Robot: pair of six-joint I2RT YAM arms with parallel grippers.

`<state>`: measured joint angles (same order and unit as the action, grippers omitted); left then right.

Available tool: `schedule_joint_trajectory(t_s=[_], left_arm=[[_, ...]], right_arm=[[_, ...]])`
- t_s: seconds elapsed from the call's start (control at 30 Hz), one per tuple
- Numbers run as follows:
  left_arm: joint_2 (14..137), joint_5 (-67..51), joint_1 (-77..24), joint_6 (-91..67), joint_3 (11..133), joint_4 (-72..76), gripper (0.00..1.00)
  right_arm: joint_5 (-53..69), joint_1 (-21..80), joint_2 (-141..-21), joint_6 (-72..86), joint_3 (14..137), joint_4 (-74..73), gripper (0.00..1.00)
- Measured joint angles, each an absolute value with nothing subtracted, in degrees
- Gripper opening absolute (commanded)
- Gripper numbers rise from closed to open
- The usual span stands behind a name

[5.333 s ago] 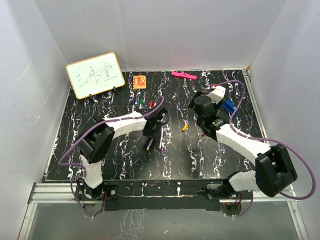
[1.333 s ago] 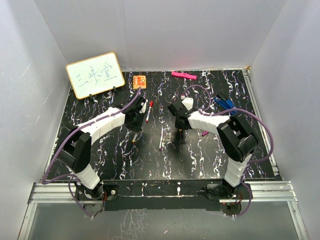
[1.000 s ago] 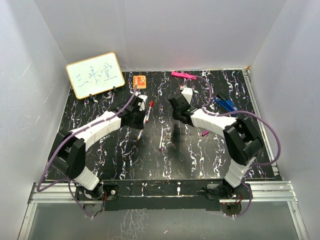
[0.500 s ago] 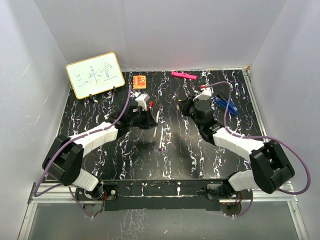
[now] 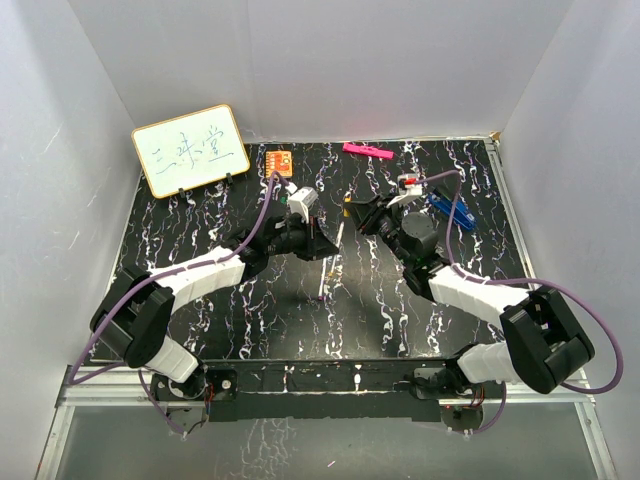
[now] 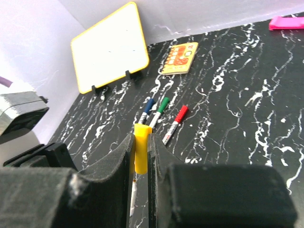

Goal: Insert the pens into the pen caps

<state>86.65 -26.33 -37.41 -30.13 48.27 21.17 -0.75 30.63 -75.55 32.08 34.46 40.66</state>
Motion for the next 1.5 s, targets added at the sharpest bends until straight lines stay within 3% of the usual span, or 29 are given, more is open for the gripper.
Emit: schedule_joint_trajectory(t_s=[1.5], left_arm=[[86.63, -26.35, -37.63, -33.85, 47.94, 27.14, 0.00]], right_arm=[[-0.40, 30.63, -75.46, 34.63, 32.75, 48.25, 0.00]])
